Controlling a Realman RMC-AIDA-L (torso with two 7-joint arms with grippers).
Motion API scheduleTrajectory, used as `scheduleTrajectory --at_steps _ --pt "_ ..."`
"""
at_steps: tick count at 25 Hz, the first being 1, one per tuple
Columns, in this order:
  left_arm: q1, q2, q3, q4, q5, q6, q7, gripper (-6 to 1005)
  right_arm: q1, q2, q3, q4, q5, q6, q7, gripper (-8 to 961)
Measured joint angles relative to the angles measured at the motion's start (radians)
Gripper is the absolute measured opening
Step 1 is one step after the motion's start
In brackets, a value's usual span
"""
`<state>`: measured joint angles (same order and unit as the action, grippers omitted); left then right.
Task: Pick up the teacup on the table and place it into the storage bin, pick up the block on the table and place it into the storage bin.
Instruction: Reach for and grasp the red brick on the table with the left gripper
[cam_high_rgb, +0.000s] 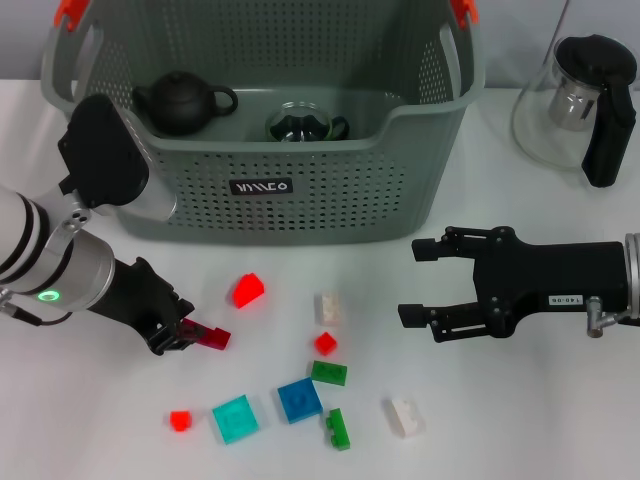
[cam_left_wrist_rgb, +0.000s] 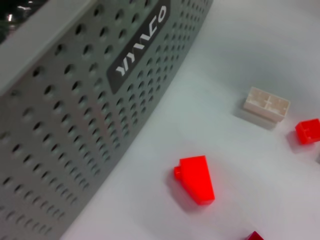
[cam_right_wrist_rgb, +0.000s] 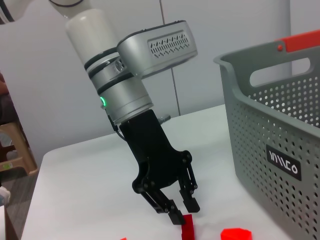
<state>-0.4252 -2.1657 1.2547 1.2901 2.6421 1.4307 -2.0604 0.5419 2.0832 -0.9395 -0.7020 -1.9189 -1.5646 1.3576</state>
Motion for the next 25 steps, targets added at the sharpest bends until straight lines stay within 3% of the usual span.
scheduleTrajectory --at_steps 25 --pt "0.006 -0.005 -0.001 0.007 0.021 0.029 -0.015 305 0.004 0.0 0.001 0.001 0.0 0.0 0.0 911"
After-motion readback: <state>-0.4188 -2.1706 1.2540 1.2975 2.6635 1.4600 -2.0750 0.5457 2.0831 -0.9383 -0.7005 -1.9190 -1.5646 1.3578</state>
